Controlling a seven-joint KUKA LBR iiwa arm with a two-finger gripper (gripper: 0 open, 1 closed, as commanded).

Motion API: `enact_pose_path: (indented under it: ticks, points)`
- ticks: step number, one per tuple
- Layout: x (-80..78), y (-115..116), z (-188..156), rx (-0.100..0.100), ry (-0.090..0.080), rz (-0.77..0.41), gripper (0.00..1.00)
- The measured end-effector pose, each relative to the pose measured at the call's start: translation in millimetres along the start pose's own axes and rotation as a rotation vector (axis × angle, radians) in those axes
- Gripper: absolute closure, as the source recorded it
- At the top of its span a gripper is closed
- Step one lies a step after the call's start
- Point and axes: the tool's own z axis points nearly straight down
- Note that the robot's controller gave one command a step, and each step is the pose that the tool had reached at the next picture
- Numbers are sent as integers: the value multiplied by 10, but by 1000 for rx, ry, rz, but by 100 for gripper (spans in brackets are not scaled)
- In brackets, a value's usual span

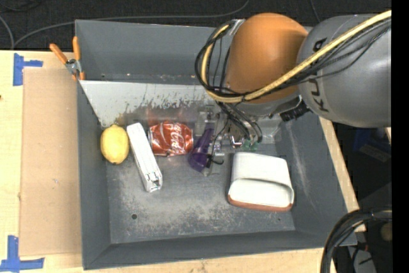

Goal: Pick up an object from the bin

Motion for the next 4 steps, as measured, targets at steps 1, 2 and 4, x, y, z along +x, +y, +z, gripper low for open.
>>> enact_pose_path:
  ticks: [1, 2, 4]
  points:
    - [-15, -6, -47, -1, -8, 3, 0]
    - [-444, 483, 1300, -2, -11, -6, 0]
    - [-480, 502, 1523, -3, -18, 4, 0]
